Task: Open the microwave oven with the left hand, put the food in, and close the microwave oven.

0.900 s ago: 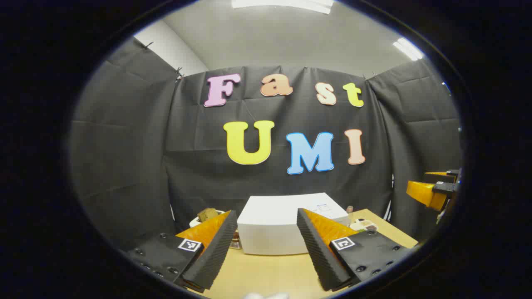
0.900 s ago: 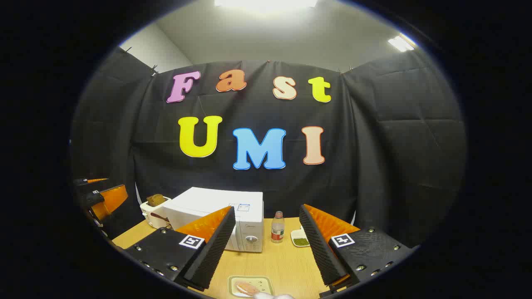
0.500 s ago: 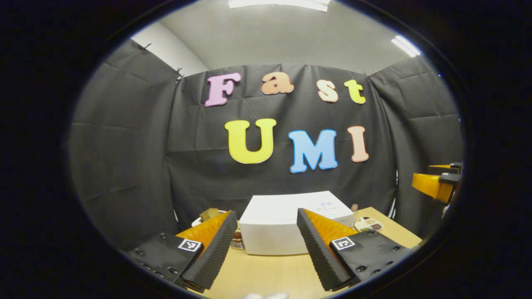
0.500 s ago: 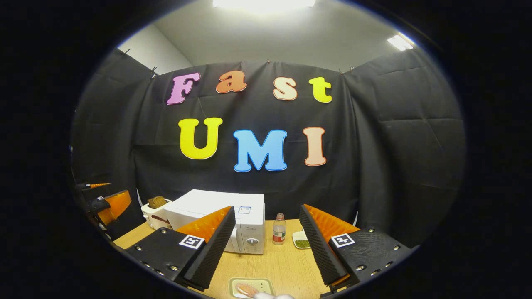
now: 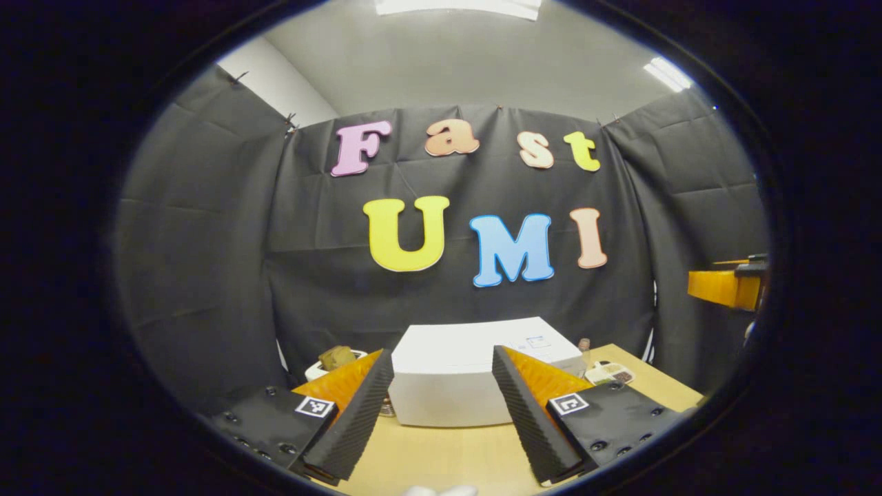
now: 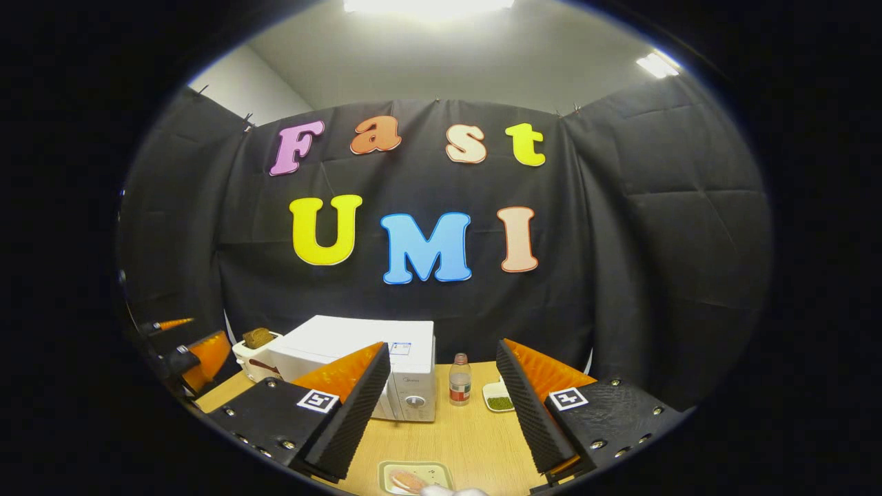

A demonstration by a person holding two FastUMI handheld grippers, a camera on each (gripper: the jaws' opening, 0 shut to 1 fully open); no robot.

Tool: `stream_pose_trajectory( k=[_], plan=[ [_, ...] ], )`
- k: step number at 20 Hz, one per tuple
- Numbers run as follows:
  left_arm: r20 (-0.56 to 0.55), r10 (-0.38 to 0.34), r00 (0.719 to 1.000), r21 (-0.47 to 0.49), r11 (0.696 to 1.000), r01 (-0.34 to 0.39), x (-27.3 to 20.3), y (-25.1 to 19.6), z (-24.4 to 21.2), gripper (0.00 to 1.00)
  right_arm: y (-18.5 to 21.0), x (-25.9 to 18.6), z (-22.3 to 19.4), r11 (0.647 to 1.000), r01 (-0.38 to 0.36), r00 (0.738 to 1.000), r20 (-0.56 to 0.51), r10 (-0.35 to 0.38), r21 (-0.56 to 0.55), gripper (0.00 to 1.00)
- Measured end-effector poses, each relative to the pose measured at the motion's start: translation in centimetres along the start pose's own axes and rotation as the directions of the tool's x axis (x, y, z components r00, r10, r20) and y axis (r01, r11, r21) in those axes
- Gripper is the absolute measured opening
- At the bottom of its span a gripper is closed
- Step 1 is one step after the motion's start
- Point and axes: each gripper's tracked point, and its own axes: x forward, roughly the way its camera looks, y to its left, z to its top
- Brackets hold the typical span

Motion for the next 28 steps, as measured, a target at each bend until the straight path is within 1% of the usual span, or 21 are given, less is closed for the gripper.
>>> stream_pose_trajectory(
  k=[1,4,5,8,10,11,12,13,14,15,17,18,20,22,23,24,25,26,27,28],
  plan=[
    [-0.029,-0.007,1.000,0.002,1.000,0.007,0.7,-0.8,-1.8,0.98,-0.4,0.0,0.0,1.000,0.000,1.000,-0.005,0.000,0.006,0.95],
    [-0.065,-0.034,0.997,-0.010,0.999,0.033,3.6,-4.0,-7.1,0.98,-2.1,0.2,1.1,0.999,0.033,0.999,-0.005,-0.033,-0.004,0.95],
    [-0.048,-0.049,0.998,-0.012,0.999,0.049,4.8,-5.3,-8.4,0.98,-2.5,0.2,1.3,0.999,0.040,0.999,-0.005,-0.040,-0.011,0.95],
    [-0.086,-0.102,0.991,0.017,0.994,0.104,8.3,-10.3,-14.7,0.98,-4.2,0.4,1.4,0.996,0.058,0.998,-0.022,-0.059,-0.070,0.95],
    [-0.092,-0.134,0.987,0.027,0.990,0.137,11.0,-13.8,-17.9,0.98,-5.2,0.4,1.4,0.992,0.076,0.996,-0.040,-0.081,-0.099,0.95],
    [-0.102,-0.143,0.984,0.020,0.989,0.146,12.3,-15.2,-19.5,0.98,-5.4,0.4,1.2,0.991,0.081,0.995,-0.049,-0.087,-0.103,0.95],
    [-0.113,-0.160,0.981,0.004,0.987,0.161,13.6,-16.9,-20.9,1.00,-5.7,0.4,1.0,0.990,0.092,0.993,-0.061,-0.099,-0.108,0.95],
    [-0.121,-0.167,0.978,-0.013,0.986,0.166,14.9,-18.1,-22.0,0.94,-6.0,0.3,0.5,0.989,0.099,0.991,-0.075,-0.108,-0.110,0.95],
    [-0.130,-0.172,0.976,-0.025,0.985,0.171,16.0,-18.9,-22.9,0.95,-6.3,0.3,0.0,0.988,0.108,0.989,-0.090,-0.118,-0.112,0.95],
    [-0.126,-0.166,0.978,-0.034,0.986,0.163,17.3,-19.3,-23.4,1.00,-6.4,0.3,-0.4,0.987,0.112,0.988,-0.097,-0.123,-0.115,0.95],
    [-0.112,-0.163,0.980,-0.036,0.986,0.160,19.3,-20.2,-24.0,0.95,-7.1,0.3,-1.2,0.982,0.127,0.983,-0.112,-0.143,-0.140,0.95],
    [-0.109,-0.165,0.980,-0.027,0.986,0.163,20.0,-20.6,-24.4,1.00,-7.4,0.3,-1.6,0.979,0.134,0.982,-0.116,-0.153,-0.153,0.95],
    [-0.100,-0.166,0.981,-0.018,0.986,0.165,21.0,-21.1,-24.6,0.95,-7.8,0.2,-2.3,0.977,0.139,0.978,-0.130,-0.161,-0.164,0.95],
    [-0.099,-0.175,0.980,-0.020,0.985,0.174,21.6,-21.9,-24.8,1.00,-8.2,0.2,-2.8,0.975,0.147,0.975,-0.139,-0.171,-0.169,0.95],
    [-0.093,-0.168,0.981,-0.031,0.986,0.166,21.8,-21.9,-24.8,0.96,-8.5,0.1,-2.9,0.973,0.152,0.974,-0.141,-0.177,-0.172,0.95],
    [-0.094,-0.171,0.981,-0.044,0.985,0.168,22.1,-22.3,-24.9,0.89,-8.7,0.0,-3.0,0.972,0.155,0.973,-0.142,-0.181,-0.174,0.95],
    [-0.102,-0.186,0.977,-0.055,0.982,0.182,22.3,-22.7,-25.0,0.85,-9.0,-0.2,-3.2,0.971,0.159,0.972,-0.145,-0.186,-0.179,0.95],
    [-0.107,-0.171,0.979,-0.046,0.985,0.167,22.4,-22.6,-25.3,0.76,-9.2,-0.3,-3.3,0.970,0.160,0.971,-0.150,-0.189,-0.185,0.95],
    [-0.112,-0.130,0.985,-0.023,0.991,0.128,22.6,-21.8,-25.3,0.75,-9.4,-0.4,-3.5,0.968,0.163,0.969,-0.153,-0.193,-0.190,0.95],
    [-0.122,-0.098,0.988,-0.013,0.995,0.097,22.8,-21.0,-25.8,0.63,-9.6,-0.4,-3.4,0.968,0.164,0.969,-0.152,-0.193,-0.189,0.95]
  ],
)
